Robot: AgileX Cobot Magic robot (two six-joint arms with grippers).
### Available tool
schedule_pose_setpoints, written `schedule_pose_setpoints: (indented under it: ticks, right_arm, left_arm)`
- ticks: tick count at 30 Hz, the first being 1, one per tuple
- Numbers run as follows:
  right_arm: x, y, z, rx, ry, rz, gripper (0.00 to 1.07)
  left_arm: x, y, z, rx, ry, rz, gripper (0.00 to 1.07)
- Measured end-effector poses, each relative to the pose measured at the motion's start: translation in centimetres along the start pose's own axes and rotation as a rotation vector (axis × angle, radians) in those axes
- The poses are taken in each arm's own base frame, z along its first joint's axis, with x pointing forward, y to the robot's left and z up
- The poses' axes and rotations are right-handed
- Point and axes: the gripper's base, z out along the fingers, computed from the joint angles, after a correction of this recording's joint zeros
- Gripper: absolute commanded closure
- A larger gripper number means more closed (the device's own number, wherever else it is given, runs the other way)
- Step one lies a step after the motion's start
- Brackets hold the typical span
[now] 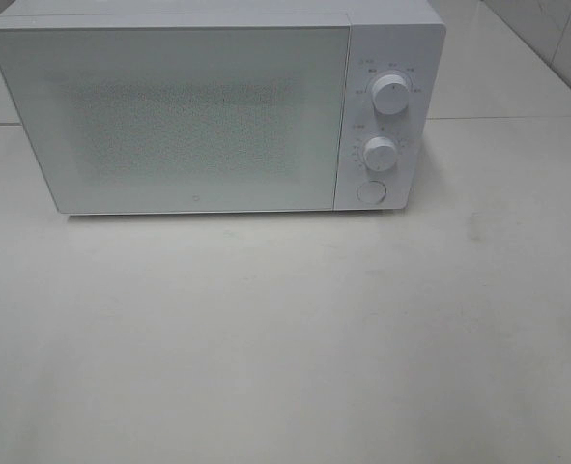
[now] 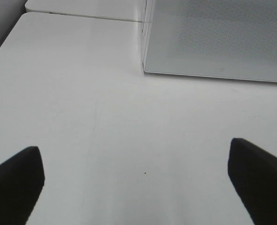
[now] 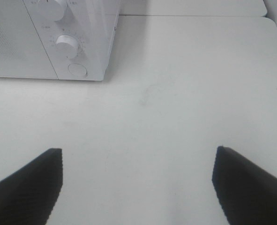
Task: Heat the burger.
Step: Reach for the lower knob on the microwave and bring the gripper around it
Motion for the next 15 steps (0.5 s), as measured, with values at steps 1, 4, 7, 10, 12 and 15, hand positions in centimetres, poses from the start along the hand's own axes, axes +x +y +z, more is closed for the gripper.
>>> schedule_pose_setpoints:
  ticks: [1, 4, 7, 10, 12, 15]
  right_arm:
    - [-0.6, 0.0, 0.8, 0.001, -0.014, 0.001, 0.28]
    - [-1.3, 0.0, 2.2, 0.003, -0.025, 0.002, 0.29]
    - [-1.9, -0.1, 3.7, 0.005, -0.022, 0.004, 0.29]
    - [-2.0, -0.1, 4.2, 0.006, -0.019, 0.004, 0.29]
    - [-2.5, -0.1, 6.1, 0.008, -0.011, 0.005, 0.29]
    - [-2.7, -0.2, 7.6, 0.01, -0.01, 0.006, 0.3]
  left_arm:
    - [0.0, 0.0, 0.0, 0.0, 0.0, 0.0, 0.04]
    - [0.0, 0.0, 0.0, 0.0, 0.0, 0.0, 0.04]
    - [0.0, 0.0, 0.0, 0.0, 0.0, 0.0, 0.04]
    - [0.0, 0.0, 0.0, 0.0, 0.0, 0.0, 0.04]
    - [0.0, 0.0, 0.0, 0.0, 0.0, 0.0, 0.04]
    - [0.0, 0.0, 0.0, 0.0, 0.0, 0.0, 0.04]
